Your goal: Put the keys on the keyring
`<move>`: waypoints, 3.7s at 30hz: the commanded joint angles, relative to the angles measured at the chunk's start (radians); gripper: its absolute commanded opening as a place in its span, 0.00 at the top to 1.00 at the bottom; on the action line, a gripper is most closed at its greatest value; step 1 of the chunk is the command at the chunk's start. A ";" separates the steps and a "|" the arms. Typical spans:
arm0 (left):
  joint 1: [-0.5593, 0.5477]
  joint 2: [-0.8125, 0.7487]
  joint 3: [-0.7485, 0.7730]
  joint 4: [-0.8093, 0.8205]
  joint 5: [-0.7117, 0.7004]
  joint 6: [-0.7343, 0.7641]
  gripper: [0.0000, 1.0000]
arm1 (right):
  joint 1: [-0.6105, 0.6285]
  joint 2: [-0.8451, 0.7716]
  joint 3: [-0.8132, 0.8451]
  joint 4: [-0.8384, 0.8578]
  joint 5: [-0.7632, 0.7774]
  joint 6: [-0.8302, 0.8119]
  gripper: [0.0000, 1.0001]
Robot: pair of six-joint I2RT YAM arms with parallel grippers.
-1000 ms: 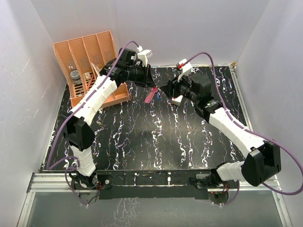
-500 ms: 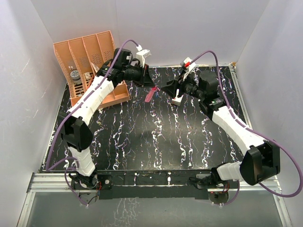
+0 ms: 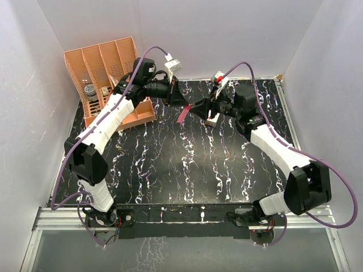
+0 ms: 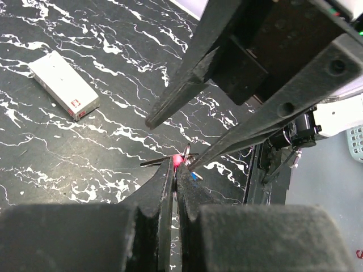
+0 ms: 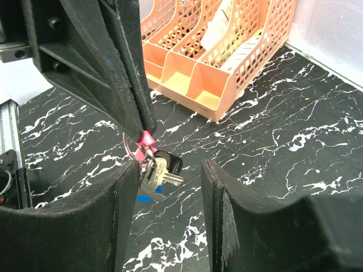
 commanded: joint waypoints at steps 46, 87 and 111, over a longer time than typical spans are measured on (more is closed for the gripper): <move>0.001 -0.142 -0.121 0.241 0.002 -0.057 0.59 | 0.000 0.024 0.001 0.136 -0.121 0.056 1.00; 0.001 -0.414 -0.858 1.339 -0.349 -0.794 0.63 | -0.016 0.014 -0.120 0.585 0.027 0.539 1.00; -0.022 -0.387 -0.823 1.370 -0.321 -0.816 0.63 | -0.015 0.038 -0.124 0.621 0.022 0.573 1.00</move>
